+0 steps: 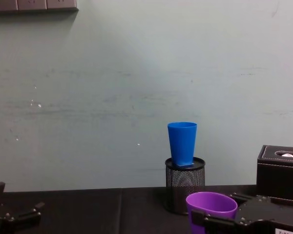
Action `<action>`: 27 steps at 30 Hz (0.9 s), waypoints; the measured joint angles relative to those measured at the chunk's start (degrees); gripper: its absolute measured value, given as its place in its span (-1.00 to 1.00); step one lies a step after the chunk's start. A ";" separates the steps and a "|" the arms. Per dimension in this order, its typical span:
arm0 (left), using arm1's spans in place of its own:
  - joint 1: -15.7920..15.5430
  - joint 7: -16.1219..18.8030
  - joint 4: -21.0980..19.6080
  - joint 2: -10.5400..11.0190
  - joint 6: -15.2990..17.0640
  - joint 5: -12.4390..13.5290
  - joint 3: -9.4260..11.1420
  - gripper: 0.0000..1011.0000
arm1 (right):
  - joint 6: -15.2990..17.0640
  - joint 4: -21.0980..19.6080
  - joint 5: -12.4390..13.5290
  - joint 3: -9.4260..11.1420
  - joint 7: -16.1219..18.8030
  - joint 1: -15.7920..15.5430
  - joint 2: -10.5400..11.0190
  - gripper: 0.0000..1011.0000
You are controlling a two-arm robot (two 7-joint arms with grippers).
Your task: Pick up one cup with a gripper and tap it against the other cup.
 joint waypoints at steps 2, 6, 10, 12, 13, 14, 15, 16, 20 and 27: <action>0.00 0.00 0.00 0.00 0.00 0.00 0.00 0.99 | 0.04 0.72 -0.01 0.01 0.21 0.33 -0.36 0.44; 0.00 0.00 0.00 0.00 0.00 0.00 0.00 0.99 | 0.06 1.59 -0.16 -0.06 0.37 0.80 -0.83 0.44; 0.00 0.00 0.00 0.00 0.00 0.00 0.00 0.99 | 0.05 2.42 -0.51 -0.17 0.42 1.22 -1.20 0.44; 0.00 0.00 0.00 0.00 0.00 0.00 0.00 0.99 | 0.02 2.99 -0.55 -0.18 0.59 1.41 -1.40 0.44; 0.00 0.00 0.00 0.00 0.00 0.00 0.00 0.99 | -0.01 3.21 -0.56 -0.19 0.69 1.50 -1.47 0.44; 0.00 0.00 0.00 0.00 0.00 0.00 0.00 0.99 | -0.04 3.43 -0.57 -0.20 0.78 1.59 -1.54 0.44; 0.00 0.00 0.00 0.00 0.00 0.00 0.00 0.99 | -0.07 3.70 -0.57 -0.20 0.87 1.68 -1.61 0.44; 0.00 0.00 0.00 0.00 0.00 0.00 0.00 0.99 | -0.12 4.12 -0.57 -0.21 1.00 1.82 -1.72 0.44; 0.00 0.00 0.00 0.00 0.00 0.00 0.00 0.99 | -0.20 5.12 -0.61 -0.24 1.28 2.14 -2.00 0.44; 0.00 0.00 0.00 0.00 0.00 0.00 0.00 0.99 | -0.26 6.14 -0.66 -0.27 1.56 2.43 -2.42 0.44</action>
